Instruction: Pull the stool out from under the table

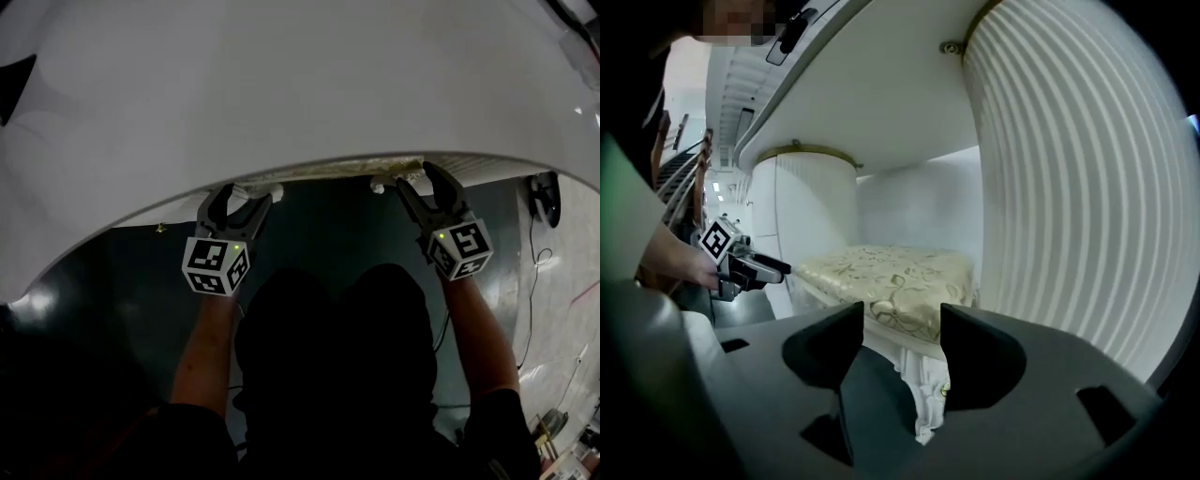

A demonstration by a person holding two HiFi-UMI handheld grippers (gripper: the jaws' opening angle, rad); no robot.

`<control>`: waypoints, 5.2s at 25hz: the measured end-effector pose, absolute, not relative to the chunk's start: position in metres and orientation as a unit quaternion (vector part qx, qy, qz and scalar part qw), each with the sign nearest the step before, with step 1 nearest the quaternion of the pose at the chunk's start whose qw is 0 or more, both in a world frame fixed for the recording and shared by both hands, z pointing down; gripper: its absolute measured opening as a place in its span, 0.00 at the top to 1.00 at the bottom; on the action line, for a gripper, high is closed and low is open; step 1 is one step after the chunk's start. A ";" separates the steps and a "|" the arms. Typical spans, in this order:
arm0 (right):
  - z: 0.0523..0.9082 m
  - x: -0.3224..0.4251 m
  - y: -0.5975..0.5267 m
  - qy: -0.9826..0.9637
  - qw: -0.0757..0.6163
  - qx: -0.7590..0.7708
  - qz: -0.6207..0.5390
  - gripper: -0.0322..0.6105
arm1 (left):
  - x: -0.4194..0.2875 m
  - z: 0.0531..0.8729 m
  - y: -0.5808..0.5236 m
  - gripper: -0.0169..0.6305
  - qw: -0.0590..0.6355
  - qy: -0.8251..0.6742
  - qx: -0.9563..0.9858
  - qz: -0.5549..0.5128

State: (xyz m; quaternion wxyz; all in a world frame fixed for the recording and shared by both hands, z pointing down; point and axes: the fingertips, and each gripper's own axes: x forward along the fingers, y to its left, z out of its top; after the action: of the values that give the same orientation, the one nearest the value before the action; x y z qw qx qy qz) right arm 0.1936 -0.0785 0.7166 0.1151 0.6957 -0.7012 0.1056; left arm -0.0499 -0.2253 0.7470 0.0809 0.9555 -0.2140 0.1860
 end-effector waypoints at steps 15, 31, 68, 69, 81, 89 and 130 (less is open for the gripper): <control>0.788 0.221 -0.074 -0.683 0.104 0.706 0.156 0.57 | -0.037 0.809 -0.248 0.46 0.104 -0.203 0.955 0.191; 0.807 0.226 -0.098 -0.689 0.112 0.693 0.180 0.57 | -0.020 0.811 -0.252 0.46 0.092 -0.195 0.957 0.193; 0.806 0.223 -0.092 -0.703 0.113 0.673 0.200 0.57 | -0.022 0.808 -0.249 0.46 0.108 -0.195 0.952 0.210; 0.806 0.223 -0.091 -0.700 0.110 0.676 0.202 0.57 | -0.022 0.808 -0.249 0.46 0.110 -0.196 0.951 0.211; 0.805 0.224 -0.095 -0.692 0.135 0.657 0.267 0.57 | -0.022 0.810 -0.247 0.45 0.173 -0.170 0.926 0.290; 0.803 0.225 -0.099 -0.684 0.153 0.647 0.300 0.57 | -0.024 0.812 -0.244 0.45 0.175 -0.169 0.906 0.345; 0.765 0.210 -0.067 -0.624 0.131 0.562 0.528 0.55 | -0.051 0.737 -0.246 0.45 0.345 -0.121 0.805 0.467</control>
State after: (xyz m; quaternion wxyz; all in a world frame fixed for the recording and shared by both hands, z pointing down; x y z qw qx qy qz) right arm 0.2102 -0.0670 0.7647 0.1307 0.5616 -0.6238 0.5276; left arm -0.0506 -0.2458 0.7366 0.3455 0.8047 -0.1207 0.4675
